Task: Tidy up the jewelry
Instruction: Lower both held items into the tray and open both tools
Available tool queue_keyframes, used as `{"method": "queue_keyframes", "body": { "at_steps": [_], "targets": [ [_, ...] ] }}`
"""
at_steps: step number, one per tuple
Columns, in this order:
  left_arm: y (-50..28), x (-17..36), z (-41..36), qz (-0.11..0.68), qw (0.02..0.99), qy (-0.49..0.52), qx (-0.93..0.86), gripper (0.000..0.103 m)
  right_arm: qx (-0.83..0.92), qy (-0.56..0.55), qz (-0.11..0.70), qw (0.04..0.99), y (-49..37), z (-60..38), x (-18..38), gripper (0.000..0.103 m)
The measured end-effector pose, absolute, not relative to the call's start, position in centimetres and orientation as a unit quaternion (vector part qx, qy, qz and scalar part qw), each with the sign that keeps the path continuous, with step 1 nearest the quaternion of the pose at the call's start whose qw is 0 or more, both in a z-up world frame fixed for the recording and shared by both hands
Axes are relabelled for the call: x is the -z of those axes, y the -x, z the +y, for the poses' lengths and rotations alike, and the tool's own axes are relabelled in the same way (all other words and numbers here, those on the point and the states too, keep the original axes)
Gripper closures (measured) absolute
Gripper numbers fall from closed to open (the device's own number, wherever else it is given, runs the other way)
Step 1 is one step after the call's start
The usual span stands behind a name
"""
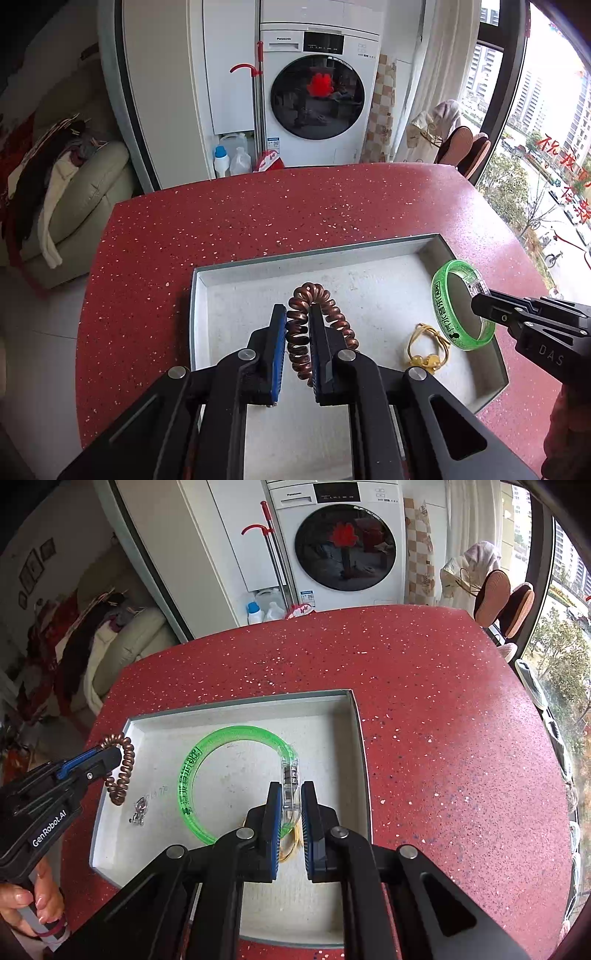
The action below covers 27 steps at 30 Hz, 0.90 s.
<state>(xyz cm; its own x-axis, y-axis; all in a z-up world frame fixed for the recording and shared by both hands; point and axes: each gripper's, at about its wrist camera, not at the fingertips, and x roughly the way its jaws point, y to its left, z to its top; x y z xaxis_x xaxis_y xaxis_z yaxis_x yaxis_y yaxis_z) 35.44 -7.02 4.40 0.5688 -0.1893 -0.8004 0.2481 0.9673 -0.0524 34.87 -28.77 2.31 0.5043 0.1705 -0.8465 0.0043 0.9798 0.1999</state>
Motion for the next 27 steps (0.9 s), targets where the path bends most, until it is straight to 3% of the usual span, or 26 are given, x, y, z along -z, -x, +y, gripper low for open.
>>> {"method": "queue_keyframes", "body": {
  "at_steps": [18,21,22,23,24,27],
  "targets": [
    [-38.1,2.2,-8.9,0.479,0.870,-0.082,0.085,0.072,-0.021,-0.056,0.516,0.854,-38.0,-27.8,2.9,0.090],
    [-38.0,2.1,-8.8,0.476,0.872,-0.079,0.081,0.072,-0.029,-0.068,0.515,0.854,-38.0,-28.0,2.8,0.085],
    [-38.0,2.0,-8.7,0.474,0.874,-0.077,0.079,0.072,-0.033,-0.074,0.514,0.854,-37.9,-28.1,2.8,0.075],
    [-37.9,1.9,-8.6,0.473,0.874,-0.073,0.078,0.072,-0.037,-0.083,0.513,0.854,-37.8,-28.3,2.7,0.057],
    [-37.8,1.7,-8.5,0.474,0.874,-0.068,0.079,0.072,-0.040,-0.092,0.511,0.854,-37.7,-28.4,2.6,0.050],
    [-37.4,1.2,-8.2,0.474,0.875,-0.057,0.083,0.072,-0.045,-0.112,0.498,0.859,-36.9,-28.8,1.8,0.047]
  ]
}}
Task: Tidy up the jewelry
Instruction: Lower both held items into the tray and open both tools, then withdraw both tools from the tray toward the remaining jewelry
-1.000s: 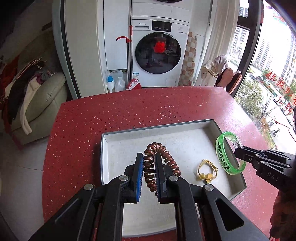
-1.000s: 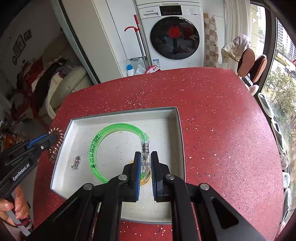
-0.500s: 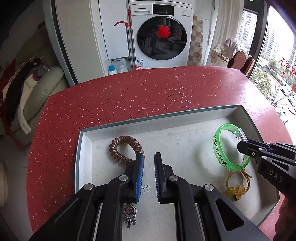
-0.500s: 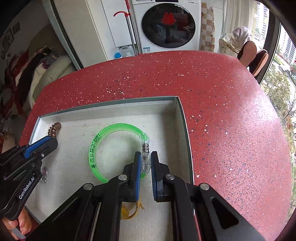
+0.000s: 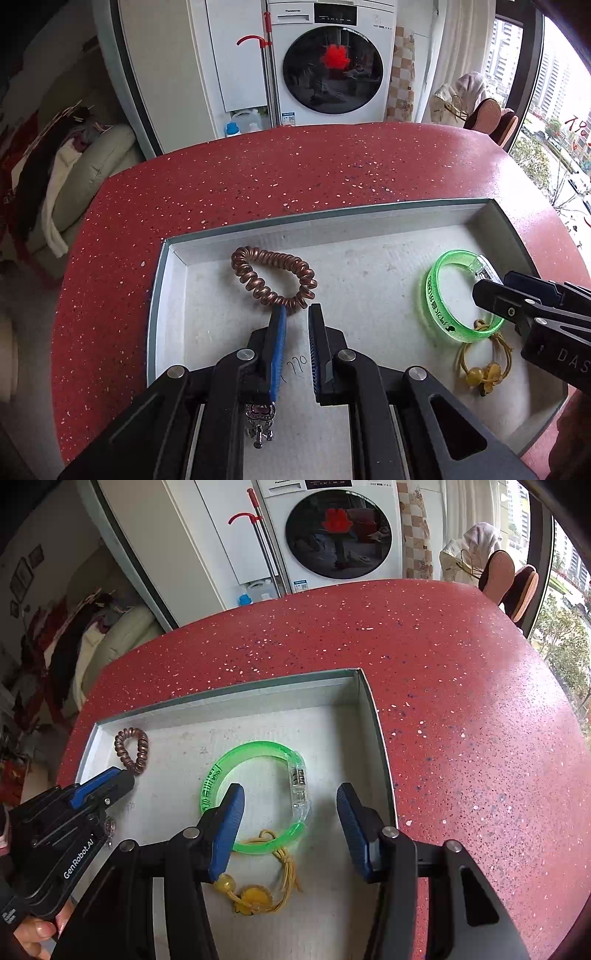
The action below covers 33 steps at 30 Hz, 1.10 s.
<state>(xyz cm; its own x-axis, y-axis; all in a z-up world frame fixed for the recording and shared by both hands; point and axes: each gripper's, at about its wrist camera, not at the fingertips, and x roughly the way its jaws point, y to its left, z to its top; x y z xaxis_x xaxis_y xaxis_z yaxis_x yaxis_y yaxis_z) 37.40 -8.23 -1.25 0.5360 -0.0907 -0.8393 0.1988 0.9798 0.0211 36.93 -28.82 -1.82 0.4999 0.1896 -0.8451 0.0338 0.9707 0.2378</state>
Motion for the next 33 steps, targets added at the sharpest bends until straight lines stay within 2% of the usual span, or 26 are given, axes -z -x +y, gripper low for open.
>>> {"method": "queue_keyframes", "body": {
  "at_steps": [3,4,5,6,7,12,14,18,19,24,25,26,27,33],
  "targets": [
    [-36.8,0.3,-8.0,0.463,0.881,-0.052,0.085,0.069,-0.056,-0.124,0.484,0.864,-35.8,-29.0,0.6,0.047],
    [-36.6,0.0,-7.8,0.459,0.883,-0.048,0.086,0.044,-0.059,-0.125,0.479,0.867,-35.4,-28.9,0.1,0.046],
    [-36.4,-0.4,-7.6,0.455,0.885,-0.041,0.085,0.009,-0.061,-0.127,0.474,0.869,-34.8,-28.9,-0.3,0.046],
    [-36.0,-0.9,-7.3,0.445,0.891,-0.031,0.085,0.001,-0.062,-0.131,0.470,0.871,-34.4,-28.9,-0.7,0.043],
    [-35.7,-1.5,-7.2,0.435,0.896,-0.024,0.087,0.000,-0.064,-0.136,0.465,0.873,-33.9,-28.9,-1.2,0.040],
    [-34.2,-3.0,-7.1,0.423,0.901,-0.030,0.092,0.000,-0.074,-0.158,0.451,0.876,-31.1,-29.2,-2.5,0.038],
    [-33.2,-3.7,-6.9,0.417,0.904,-0.026,0.095,0.000,-0.076,-0.161,0.448,0.876,-29.9,-29.1,-2.8,0.032],
    [-31.1,-4.7,-6.2,0.406,0.909,-0.017,0.092,0.000,-0.085,-0.174,0.446,0.874,-27.7,-29.1,-3.2,0.027],
    [-30.6,-5.0,-6.0,0.404,0.910,-0.014,0.093,0.000,-0.087,-0.178,0.446,0.873,-27.1,-29.1,-3.2,0.021],
    [-27.6,-5.9,-4.3,0.398,0.912,-0.004,0.099,0.000,-0.098,-0.204,0.434,0.872,-23.9,-29.4,-3.8,0.018],
    [-27.1,-5.9,-4.0,0.399,0.912,-0.002,0.100,0.000,-0.099,-0.206,0.430,0.873,-23.2,-29.5,-4.0,0.013],
    [-26.6,-6.0,-3.6,0.402,0.910,0.002,0.104,0.000,-0.102,-0.207,0.427,0.874,-22.5,-29.5,-4.1,0.002],
    [-26.1,-6.0,-3.3,0.406,0.907,0.009,0.109,0.000,-0.105,-0.206,0.426,0.875,-21.8,-29.4,-4.3,0.000],
    [-22.4,-5.4,-2.6,0.420,0.901,0.003,0.110,0.000,-0.111,-0.189,0.401,0.889,-17.8,-28.6,-5.3,0.000]
  ]
}}
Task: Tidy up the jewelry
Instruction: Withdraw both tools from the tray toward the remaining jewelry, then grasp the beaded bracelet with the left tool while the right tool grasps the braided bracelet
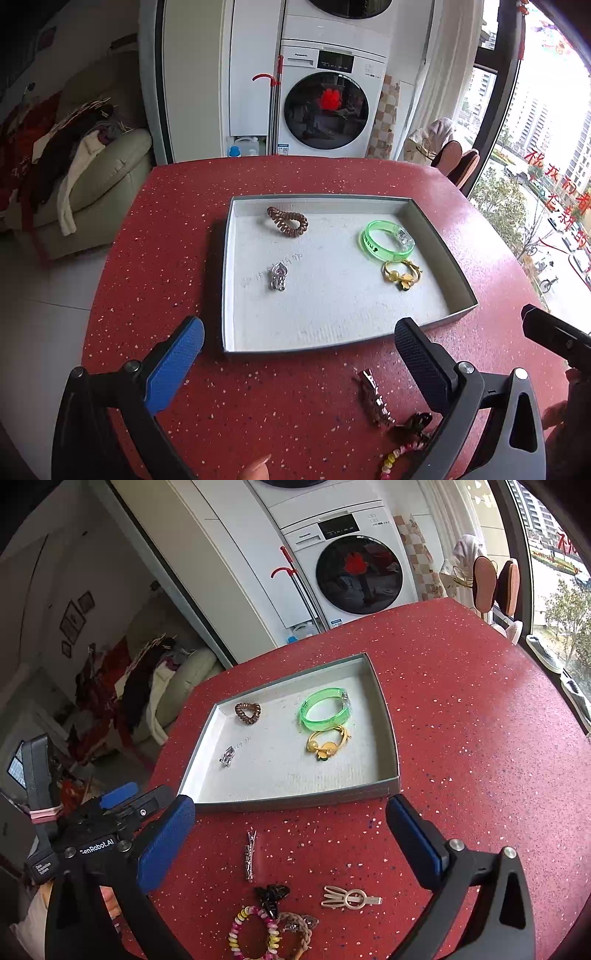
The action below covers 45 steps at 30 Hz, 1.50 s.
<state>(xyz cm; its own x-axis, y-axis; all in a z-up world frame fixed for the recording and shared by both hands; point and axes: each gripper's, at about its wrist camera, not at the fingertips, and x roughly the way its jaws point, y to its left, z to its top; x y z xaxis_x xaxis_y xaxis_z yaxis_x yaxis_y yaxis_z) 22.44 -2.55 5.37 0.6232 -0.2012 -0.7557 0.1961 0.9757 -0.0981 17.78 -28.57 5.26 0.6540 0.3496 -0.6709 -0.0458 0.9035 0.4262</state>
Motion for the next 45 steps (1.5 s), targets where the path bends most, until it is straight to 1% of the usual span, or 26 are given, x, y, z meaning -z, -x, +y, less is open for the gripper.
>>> {"method": "queue_keyframes", "body": {
  "at_steps": [3,7,11,23,34,36,39,41,43,44,45],
  "targets": [
    [-20.7,-4.9,-2.4,0.426,0.898,0.001,0.108,0.000,-0.114,-0.182,0.395,0.893,-16.4,-28.1,-5.4,0.000],
    [-18.5,-4.1,-2.2,0.425,0.900,-0.002,0.099,0.000,-0.114,-0.160,0.412,0.890,-15.3,-27.5,-5.6,0.000],
    [-17.3,-3.1,-1.8,0.442,0.892,0.006,0.097,0.000,-0.111,-0.140,0.424,0.888,-14.2,-27.7,-5.5,0.000],
    [-13.3,-0.1,-2.6,0.467,0.877,0.003,0.118,0.000,-0.057,-0.108,0.497,0.859,-10.2,-29.3,-0.2,0.000],
    [-11.9,2.6,-5.4,0.490,0.864,-0.043,0.113,0.000,-0.046,-0.067,0.514,0.854,-9.7,-27.2,1.5,0.000],
    [-11.9,2.9,-5.7,0.491,0.863,-0.058,0.105,0.000,-0.048,-0.061,0.515,0.854,-9.9,-26.7,1.6,0.003],
    [-12.0,3.3,-5.7,0.491,0.863,-0.070,0.097,0.000,-0.050,-0.048,0.518,0.853,-10.2,-26.1,1.7,0.011],
    [-12.1,3.6,-5.6,0.494,0.862,-0.072,0.093,0.000,-0.053,-0.046,0.523,0.849,-10.5,-26.0,2.0,0.021],
    [-12.2,3.8,-5.5,0.494,0.862,-0.070,0.092,0.000,-0.059,-0.048,0.530,0.845,-10.8,-25.8,2.3,0.028],
    [-12.2,3.8,-5.5,0.494,0.862,-0.071,0.092,0.000,-0.061,-0.046,0.533,0.842,-10.9,-25.7,2.5,0.030],
    [-12.2,3.8,-5.6,0.493,0.862,-0.073,0.093,0.000,-0.063,-0.041,0.535,0.841,-11.0,-25.5,2.6,0.030]
  ]
}}
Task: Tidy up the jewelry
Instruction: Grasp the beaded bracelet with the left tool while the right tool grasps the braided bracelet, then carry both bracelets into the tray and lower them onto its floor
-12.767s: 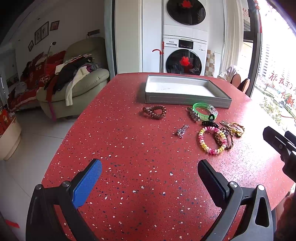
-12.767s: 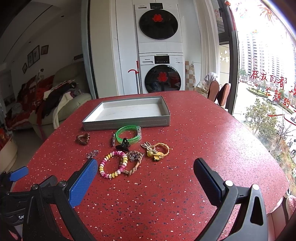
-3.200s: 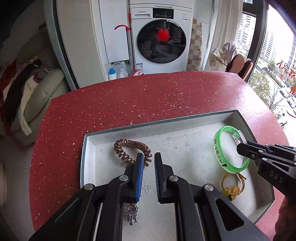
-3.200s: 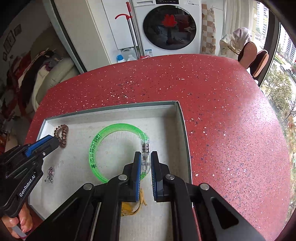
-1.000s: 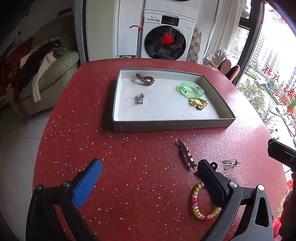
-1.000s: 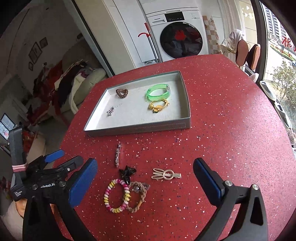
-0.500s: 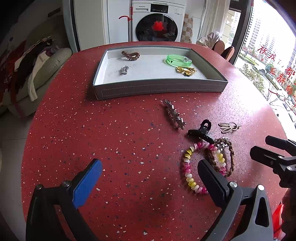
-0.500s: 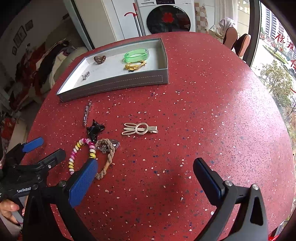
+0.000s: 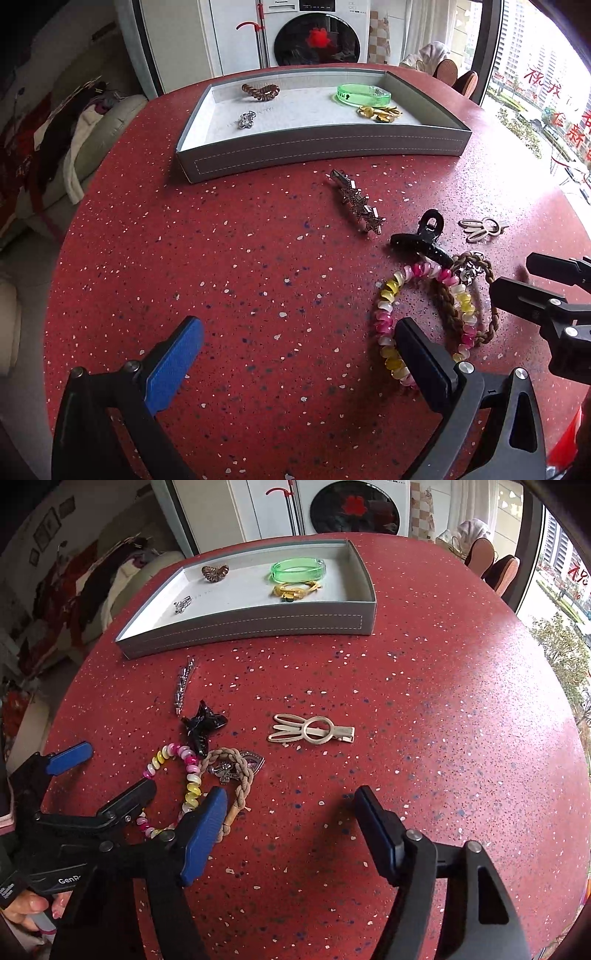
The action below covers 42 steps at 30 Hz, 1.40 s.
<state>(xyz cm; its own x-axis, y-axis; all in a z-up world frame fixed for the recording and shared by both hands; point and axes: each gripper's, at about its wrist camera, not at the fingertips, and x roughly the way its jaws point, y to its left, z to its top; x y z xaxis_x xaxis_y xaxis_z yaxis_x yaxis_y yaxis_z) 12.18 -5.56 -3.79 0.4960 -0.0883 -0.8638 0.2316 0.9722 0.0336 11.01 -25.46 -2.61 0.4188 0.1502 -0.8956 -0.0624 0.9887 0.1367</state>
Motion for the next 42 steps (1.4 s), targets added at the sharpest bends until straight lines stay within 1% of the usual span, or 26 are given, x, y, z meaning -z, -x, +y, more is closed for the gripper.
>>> {"method": "queue_keyframes", "body": {
  "at_steps": [3,6,8,12,14,15,17,18,19,20,21,25,27,31,42],
  "targets": [
    [-12.2,3.7,-5.8,0.487,0.864,-0.086,0.093,0.000,-0.067,-0.016,0.535,0.842,-11.0,-24.7,2.7,0.033],
    [-12.1,3.6,-6.1,0.482,0.866,-0.097,0.091,0.000,-0.064,0.020,0.535,0.842,-10.9,-23.8,2.8,0.038],
    [-12.1,3.5,-6.3,0.478,0.867,-0.105,0.091,0.000,-0.064,0.047,0.531,0.844,-10.8,-23.2,2.8,0.045],
    [-11.9,3.3,-6.5,0.475,0.867,-0.111,0.100,0.000,-0.077,0.052,0.530,0.843,-10.6,-22.9,2.7,0.056],
    [-11.7,3.2,-6.7,0.477,0.865,-0.109,0.112,0.001,-0.085,0.056,0.530,0.842,-10.5,-22.7,2.6,0.065],
    [-11.6,3.1,-6.9,0.475,0.865,-0.113,0.117,0.003,-0.090,0.058,0.530,0.842,-10.5,-22.5,2.6,0.069],
    [-11.3,3.0,-7.4,0.473,0.863,-0.120,0.132,0.017,-0.098,0.058,0.529,0.841,-10.4,-22.2,2.5,0.080],
    [-11.2,2.9,-7.7,0.473,0.862,-0.123,0.138,0.020,-0.102,0.059,0.529,0.840,-10.3,-22.1,2.5,0.082],
    [-11.1,2.8,-8.0,0.472,0.860,-0.127,0.144,0.027,-0.104,0.060,0.529,0.840,-10.3,-21.9,2.5,0.086],
    [-11.0,2.8,-8.3,0.472,0.859,-0.132,0.149,0.033,-0.105,0.060,0.528,0.840,-10.2,-21.8,2.5,0.094],
    [-11.0,2.8,-8.5,0.471,0.858,-0.136,0.155,0.036,-0.104,0.061,0.527,0.841,-10.1,-21.7,2.5,0.096],
    [-10.5,2.7,-9.3,0.472,0.850,-0.140,0.190,0.076,-0.096,0.052,0.522,0.846,-9.9,-22.1,2.3,0.097],
    [-10.3,2.7,-9.3,0.469,0.849,-0.141,0.197,0.076,-0.093,0.043,0.512,0.853,-9.7,-22.6,1.7,0.097],
    [-9.9,1.9,-8.6,0.466,0.852,-0.113,0.211,0.076,-0.089,0.029,0.491,0.866,-9.6,-23.5,0.0,0.096],
    [-10.2,-1.8,-5.9,0.433,0.875,-0.068,0.205,0.076,-0.094,-0.007,0.455,0.886,-9.7,-25.2,-4.0,0.096]
  ]
}}
